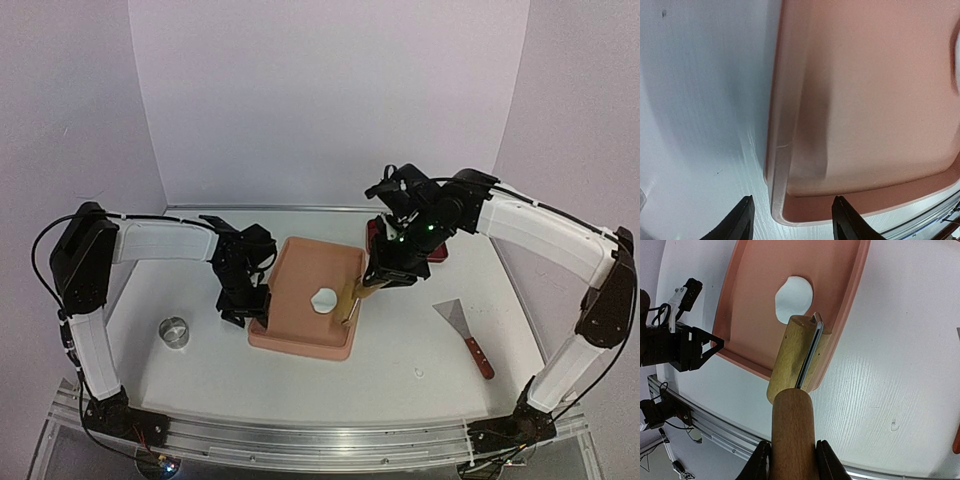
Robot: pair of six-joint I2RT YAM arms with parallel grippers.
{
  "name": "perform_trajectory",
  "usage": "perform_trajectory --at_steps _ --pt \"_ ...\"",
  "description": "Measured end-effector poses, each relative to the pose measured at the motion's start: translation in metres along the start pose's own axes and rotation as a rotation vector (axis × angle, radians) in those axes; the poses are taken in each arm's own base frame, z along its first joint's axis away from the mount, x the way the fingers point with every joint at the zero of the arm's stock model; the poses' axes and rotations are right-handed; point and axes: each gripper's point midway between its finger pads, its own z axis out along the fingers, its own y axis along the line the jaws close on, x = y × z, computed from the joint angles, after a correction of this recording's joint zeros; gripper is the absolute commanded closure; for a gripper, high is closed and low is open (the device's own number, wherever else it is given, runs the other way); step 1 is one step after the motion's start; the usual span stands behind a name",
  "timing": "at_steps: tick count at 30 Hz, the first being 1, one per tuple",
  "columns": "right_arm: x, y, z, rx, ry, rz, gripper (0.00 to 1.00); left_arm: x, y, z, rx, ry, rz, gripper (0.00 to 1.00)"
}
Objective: Roll out the dumpling wrappers from the dough
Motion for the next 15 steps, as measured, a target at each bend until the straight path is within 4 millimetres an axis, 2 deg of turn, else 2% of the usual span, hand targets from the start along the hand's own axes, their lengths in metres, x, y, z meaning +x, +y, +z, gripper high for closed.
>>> perform_trajectory --at_steps 4,8,11,15 --pt "0.001 0.004 0.007 -0.008 0.029 -0.025 1.00 -0.021 -0.012 -0.022 0.024 -0.063 0.022 0.46" --pt "-0.009 0.015 0.024 -0.019 0.057 -0.035 1.00 -0.052 -0.023 -0.044 0.068 -0.135 0.043 0.50" --pt "-0.016 0.019 0.041 -0.029 0.086 -0.026 1.00 -0.071 -0.019 -0.048 0.073 -0.155 0.048 0.53" --pt "-0.031 0.015 0.056 -0.030 0.109 0.006 1.00 -0.088 -0.008 -0.040 0.063 -0.142 0.051 0.56"
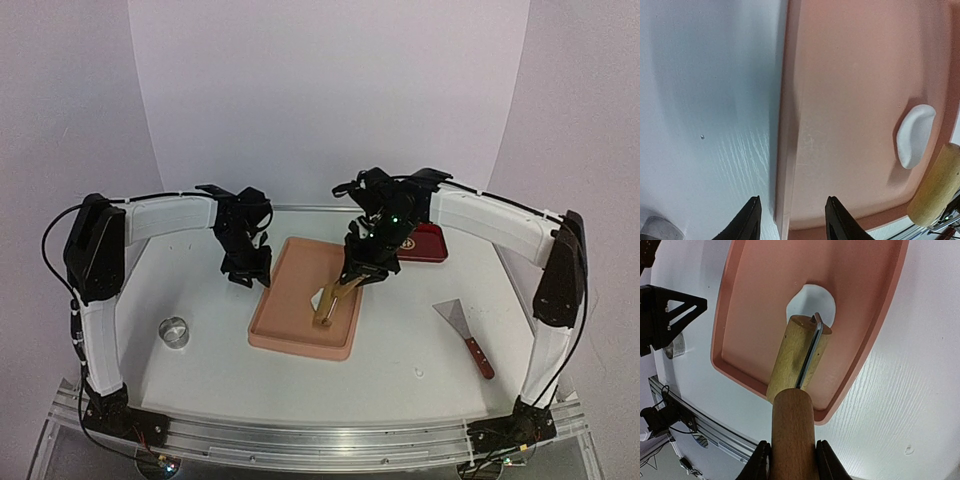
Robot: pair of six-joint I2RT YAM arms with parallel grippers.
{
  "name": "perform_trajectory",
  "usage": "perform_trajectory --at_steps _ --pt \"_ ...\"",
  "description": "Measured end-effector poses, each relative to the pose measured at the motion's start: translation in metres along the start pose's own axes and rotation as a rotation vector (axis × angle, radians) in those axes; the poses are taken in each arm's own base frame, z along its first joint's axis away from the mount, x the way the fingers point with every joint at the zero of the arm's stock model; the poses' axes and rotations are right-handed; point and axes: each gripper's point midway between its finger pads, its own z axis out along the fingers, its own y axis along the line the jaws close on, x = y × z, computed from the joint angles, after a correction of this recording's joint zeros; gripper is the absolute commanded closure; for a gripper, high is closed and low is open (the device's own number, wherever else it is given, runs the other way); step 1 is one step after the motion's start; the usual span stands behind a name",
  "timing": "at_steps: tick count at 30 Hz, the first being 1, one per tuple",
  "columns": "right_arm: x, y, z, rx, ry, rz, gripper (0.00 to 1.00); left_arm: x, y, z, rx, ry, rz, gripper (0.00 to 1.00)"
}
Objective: Roll out the dumpling wrappers from the dough
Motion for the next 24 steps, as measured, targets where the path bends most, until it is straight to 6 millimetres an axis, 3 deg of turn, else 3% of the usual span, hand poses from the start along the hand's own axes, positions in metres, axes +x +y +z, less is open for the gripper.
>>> perform_trajectory --at_steps 9,24 --pt "-0.025 -0.003 0.008 -0.018 0.005 0.026 1.00 -0.009 0.008 0.023 0.017 0.055 0.026 0.61" --pt "-0.027 -0.019 0.028 0.016 0.059 0.018 1.00 -0.004 0.010 0.044 0.039 0.110 0.056 0.73"
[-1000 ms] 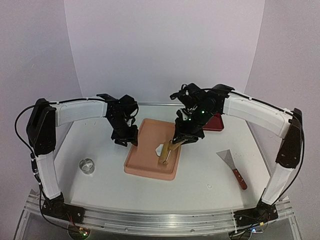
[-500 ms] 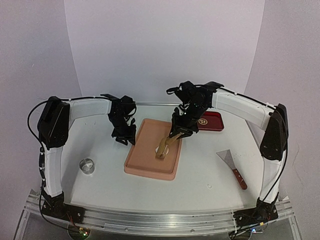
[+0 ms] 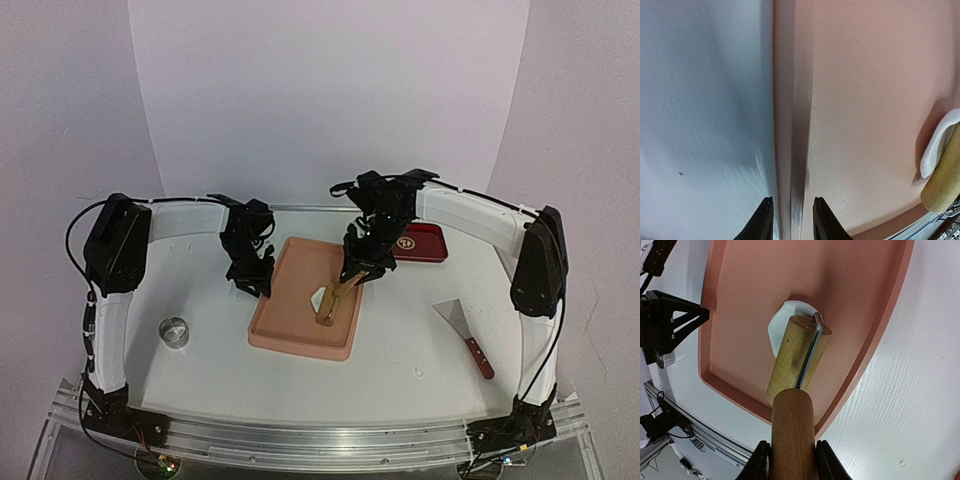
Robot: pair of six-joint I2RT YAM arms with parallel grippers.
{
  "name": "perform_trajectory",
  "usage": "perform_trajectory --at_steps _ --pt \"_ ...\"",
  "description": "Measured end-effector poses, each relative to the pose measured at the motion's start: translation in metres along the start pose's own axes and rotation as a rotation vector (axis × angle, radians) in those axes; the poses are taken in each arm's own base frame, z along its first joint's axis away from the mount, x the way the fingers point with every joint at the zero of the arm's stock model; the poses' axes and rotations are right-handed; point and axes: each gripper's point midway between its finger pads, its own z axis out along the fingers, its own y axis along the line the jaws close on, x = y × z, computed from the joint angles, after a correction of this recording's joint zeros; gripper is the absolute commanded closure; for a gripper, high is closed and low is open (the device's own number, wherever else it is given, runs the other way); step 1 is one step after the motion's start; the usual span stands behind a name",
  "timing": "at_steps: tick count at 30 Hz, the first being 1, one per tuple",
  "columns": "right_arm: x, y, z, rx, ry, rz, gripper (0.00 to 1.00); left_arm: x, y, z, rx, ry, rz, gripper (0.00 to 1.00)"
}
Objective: Roll out the dumpling wrappers from the dough
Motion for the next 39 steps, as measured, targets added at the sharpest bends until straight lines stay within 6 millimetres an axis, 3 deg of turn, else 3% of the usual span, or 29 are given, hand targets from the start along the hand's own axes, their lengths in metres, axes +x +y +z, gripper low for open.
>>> perform_trajectory --at_steps 10,20,39 --pt "-0.004 -0.012 0.003 -0.004 0.027 -0.004 1.00 0.004 0.003 0.014 -0.002 0.035 0.014 0.84" --pt "-0.010 -0.010 0.008 -0.036 0.059 -0.007 1.00 0.002 0.003 0.014 0.019 0.048 0.005 0.93" --pt "-0.019 -0.005 0.018 -0.092 0.095 -0.020 1.00 0.002 0.002 0.014 0.022 0.050 0.003 0.99"
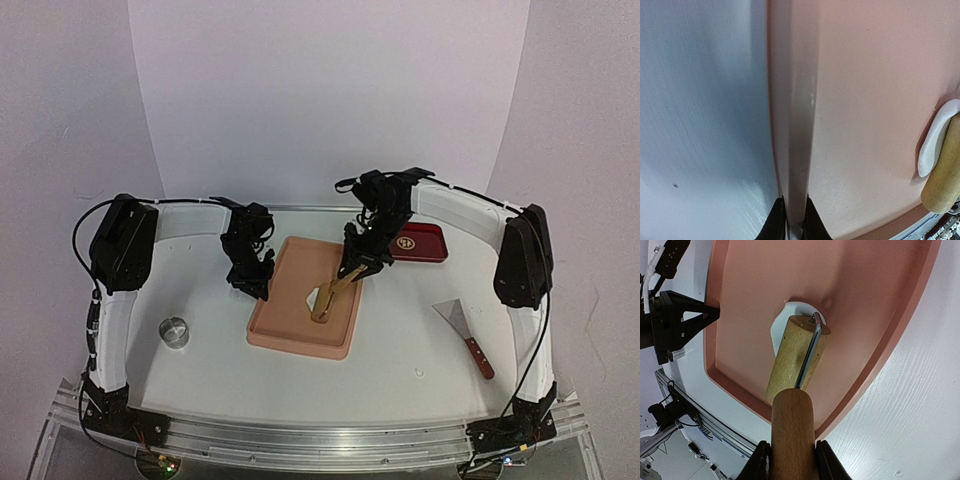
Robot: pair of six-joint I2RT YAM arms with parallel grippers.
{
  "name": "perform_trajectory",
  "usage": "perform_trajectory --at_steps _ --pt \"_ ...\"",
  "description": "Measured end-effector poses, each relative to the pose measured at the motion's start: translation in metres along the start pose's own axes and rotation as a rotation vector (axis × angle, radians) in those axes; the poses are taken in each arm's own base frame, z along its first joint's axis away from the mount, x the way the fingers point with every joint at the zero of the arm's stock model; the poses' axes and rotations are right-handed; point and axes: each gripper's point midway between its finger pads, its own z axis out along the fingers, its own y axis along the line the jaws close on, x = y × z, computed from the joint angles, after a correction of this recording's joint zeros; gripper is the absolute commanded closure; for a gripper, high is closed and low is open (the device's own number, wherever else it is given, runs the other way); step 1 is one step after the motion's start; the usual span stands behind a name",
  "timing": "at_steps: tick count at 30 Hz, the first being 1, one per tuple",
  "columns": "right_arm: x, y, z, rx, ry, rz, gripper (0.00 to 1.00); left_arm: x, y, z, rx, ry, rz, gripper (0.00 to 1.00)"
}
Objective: Roll out the dumpling wrappers from the dough
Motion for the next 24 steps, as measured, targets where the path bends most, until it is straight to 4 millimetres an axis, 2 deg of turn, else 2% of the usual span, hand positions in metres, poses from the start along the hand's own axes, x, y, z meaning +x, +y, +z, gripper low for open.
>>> perform_trajectory --at_steps 13,19,24 --pt "-0.009 0.007 0.019 -0.109 0.010 -0.064 1.00 0.000 0.000 0.000 0.004 0.001 -0.003 0.99" --pt "-0.015 0.017 0.040 -0.202 -0.009 -0.132 1.00 0.000 -0.001 0.000 0.007 0.000 -0.004 1.00" --pt "-0.015 0.018 0.041 -0.230 -0.002 -0.134 1.00 0.000 -0.001 0.000 0.008 0.001 -0.007 1.00"
